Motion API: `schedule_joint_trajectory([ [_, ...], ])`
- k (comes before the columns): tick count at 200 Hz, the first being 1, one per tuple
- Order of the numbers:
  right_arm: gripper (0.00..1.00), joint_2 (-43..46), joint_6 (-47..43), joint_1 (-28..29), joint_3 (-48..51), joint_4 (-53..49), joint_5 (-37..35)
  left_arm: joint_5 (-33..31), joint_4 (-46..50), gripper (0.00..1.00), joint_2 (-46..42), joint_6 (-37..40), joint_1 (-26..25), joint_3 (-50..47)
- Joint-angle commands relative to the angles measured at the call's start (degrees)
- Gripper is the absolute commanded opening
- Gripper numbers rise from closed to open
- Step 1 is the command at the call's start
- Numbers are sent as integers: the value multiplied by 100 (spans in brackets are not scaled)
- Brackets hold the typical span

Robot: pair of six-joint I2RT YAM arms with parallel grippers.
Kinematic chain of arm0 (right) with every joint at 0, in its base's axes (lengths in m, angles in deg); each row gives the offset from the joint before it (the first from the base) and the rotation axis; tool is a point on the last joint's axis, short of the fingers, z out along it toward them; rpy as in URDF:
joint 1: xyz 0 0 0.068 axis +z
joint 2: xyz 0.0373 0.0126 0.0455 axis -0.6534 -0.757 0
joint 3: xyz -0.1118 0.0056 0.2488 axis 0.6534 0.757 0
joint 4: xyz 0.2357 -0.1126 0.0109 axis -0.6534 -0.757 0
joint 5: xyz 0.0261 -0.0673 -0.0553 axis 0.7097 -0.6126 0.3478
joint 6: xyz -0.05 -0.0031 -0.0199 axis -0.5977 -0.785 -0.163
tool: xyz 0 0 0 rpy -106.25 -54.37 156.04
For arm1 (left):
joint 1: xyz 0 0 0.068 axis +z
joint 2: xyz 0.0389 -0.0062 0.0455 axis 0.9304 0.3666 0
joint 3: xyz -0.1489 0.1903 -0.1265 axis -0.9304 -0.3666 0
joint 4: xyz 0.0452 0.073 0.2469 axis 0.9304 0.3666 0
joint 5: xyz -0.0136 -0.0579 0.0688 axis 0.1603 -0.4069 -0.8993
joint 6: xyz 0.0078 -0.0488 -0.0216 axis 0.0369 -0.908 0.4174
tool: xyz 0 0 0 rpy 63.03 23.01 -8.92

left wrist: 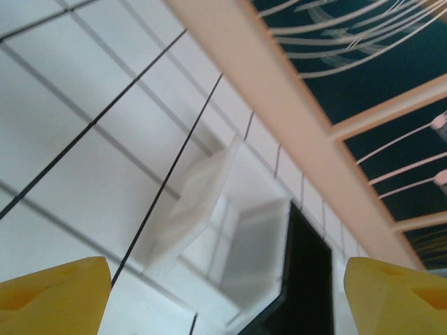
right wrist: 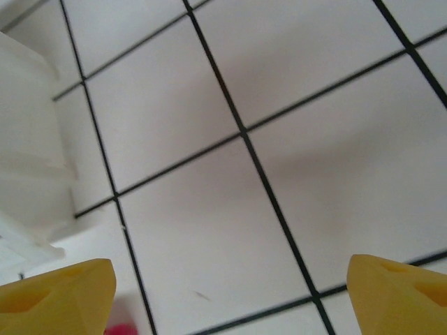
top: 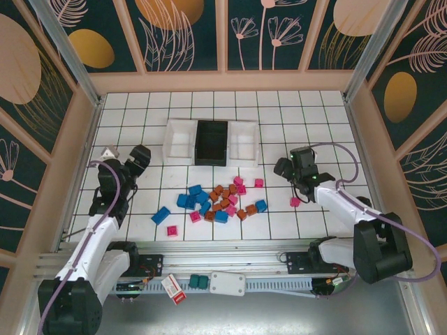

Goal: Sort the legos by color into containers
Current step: Pick up the lego from the bottom-right of the table.

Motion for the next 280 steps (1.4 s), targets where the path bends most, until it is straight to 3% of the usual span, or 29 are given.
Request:
schedule_joint_trajectory([
  [1,83,80,41,45,110,-786,-183,300,324,87,-101,44,9,-153],
  [20,76,-2,83,83,119,-1126,13,371,338,87,-93,43,4,-186],
  [80,71,-288,322,800,-186,-2067,-193,447,313,87,-40,43,5,-149],
  [135,70,-677,416,867,-378,-2408,-132,534,266,87,30,83,8,-166],
  [169,72,-666,709,840,-547,-2781,-474,640,197,88,139,113,4,-123],
  [232,70,-977,588,863,-590,-3132,-43,712,111,88,207,108,4,-184],
  [280,59,-1199,562,947,-459,-2797,215,766,137,88,294,149,4,-98],
])
